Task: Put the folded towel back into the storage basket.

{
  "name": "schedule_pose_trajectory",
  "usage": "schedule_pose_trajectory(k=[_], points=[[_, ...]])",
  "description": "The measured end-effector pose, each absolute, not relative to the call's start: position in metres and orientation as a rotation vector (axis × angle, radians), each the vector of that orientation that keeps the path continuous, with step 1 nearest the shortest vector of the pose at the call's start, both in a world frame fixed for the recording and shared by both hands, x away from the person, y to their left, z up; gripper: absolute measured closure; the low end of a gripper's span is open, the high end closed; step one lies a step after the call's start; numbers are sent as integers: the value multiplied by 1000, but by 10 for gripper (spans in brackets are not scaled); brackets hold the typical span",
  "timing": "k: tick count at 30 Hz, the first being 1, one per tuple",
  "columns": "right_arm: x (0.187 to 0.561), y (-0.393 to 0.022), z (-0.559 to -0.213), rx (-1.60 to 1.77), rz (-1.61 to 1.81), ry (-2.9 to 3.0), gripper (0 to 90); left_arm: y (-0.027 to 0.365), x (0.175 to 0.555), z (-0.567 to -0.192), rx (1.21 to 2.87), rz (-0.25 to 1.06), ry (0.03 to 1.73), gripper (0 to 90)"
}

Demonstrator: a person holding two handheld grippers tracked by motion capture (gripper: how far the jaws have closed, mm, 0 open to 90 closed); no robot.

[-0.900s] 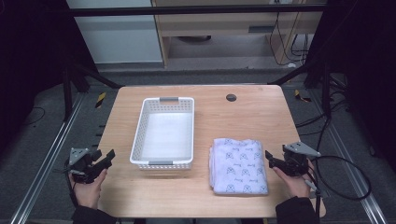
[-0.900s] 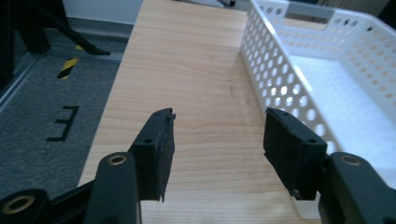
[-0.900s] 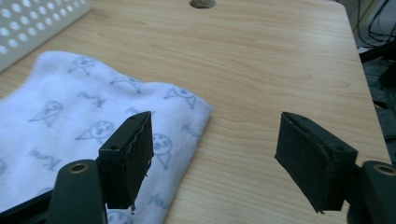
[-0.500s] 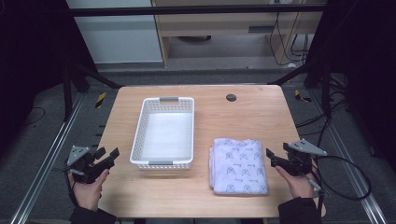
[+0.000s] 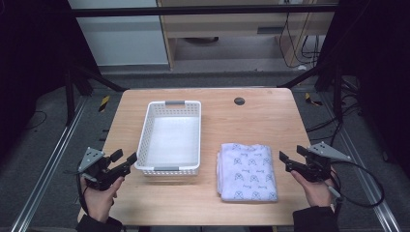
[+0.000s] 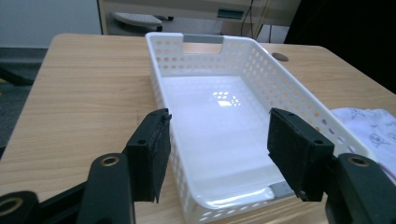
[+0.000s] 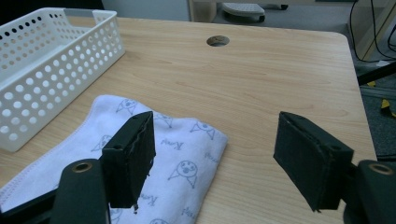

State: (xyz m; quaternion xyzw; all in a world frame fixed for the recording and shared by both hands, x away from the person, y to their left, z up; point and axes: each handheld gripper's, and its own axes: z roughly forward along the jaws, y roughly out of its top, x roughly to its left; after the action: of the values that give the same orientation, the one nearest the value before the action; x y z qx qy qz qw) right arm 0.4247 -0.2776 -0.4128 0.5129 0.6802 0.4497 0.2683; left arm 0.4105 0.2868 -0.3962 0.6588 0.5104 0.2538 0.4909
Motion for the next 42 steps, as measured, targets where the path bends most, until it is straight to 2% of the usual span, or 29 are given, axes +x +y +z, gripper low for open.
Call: schedule_pose_trajectory(k=[13,28,42], points=[[428,-277,-404,1373,1189,1889,347,254,418,-383,1662,617,1171,382],[435,-264,-390,1328,1220,1897,384,188,423,-362,1705,562,1045,382],[440,-265,-393,1316,1231,1912,363,123,426,-358,1752,495,959,382]])
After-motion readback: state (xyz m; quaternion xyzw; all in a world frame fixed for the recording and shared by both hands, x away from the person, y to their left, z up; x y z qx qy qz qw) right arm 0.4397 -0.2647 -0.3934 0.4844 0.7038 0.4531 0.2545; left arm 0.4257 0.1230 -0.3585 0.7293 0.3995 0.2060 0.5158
